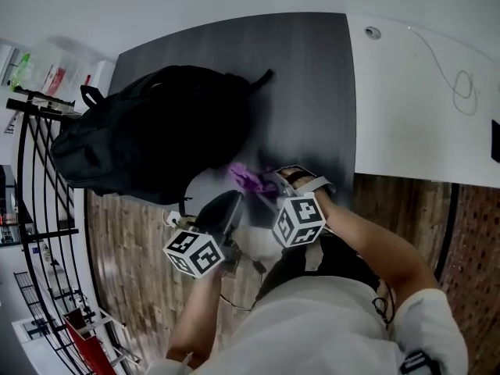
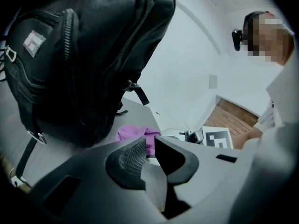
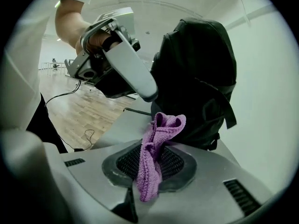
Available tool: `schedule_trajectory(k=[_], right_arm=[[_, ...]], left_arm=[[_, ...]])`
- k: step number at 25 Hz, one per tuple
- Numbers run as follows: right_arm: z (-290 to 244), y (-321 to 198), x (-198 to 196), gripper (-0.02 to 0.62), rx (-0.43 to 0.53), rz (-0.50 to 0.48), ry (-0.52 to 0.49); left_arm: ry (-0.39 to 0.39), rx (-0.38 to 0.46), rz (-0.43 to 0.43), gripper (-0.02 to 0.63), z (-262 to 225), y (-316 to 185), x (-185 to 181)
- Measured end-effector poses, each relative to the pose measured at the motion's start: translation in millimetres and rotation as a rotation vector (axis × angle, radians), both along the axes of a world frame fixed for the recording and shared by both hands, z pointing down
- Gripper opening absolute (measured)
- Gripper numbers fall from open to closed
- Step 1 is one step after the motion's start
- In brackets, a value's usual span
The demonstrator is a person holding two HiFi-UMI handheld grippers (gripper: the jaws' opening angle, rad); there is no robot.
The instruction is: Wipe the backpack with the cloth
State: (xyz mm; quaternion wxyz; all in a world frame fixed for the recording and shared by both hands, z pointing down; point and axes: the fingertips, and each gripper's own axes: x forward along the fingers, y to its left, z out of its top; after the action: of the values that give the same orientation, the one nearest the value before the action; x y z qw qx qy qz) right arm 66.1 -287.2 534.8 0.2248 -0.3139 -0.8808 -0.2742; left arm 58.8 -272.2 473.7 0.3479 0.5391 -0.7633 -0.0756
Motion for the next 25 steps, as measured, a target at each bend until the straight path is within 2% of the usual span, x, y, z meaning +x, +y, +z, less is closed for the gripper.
schedule_trajectory(k=[6,13,20,25], right_arm=[[2,-66,-13,0.078,-0.001,0.113,0.013],[-2,-129,-57,0.077,-0.057,0.238,0.012],[-25,-152,-130,0.078,0.010,0.238,-0.097],[-58,-167,-186,0.077,0.056,0.289,-0.218]], left_arm=[[0.002,0.009,0.001,0.057,4,-27,-4],[-0.021,-0.025,-0.031,0.057,-1,-38,-10],[-0.048,-0.067,-0.089,0.057,-5,-35,-23],[-0.053,-0.077,-0.118,0.057,-10,-33,-29]])
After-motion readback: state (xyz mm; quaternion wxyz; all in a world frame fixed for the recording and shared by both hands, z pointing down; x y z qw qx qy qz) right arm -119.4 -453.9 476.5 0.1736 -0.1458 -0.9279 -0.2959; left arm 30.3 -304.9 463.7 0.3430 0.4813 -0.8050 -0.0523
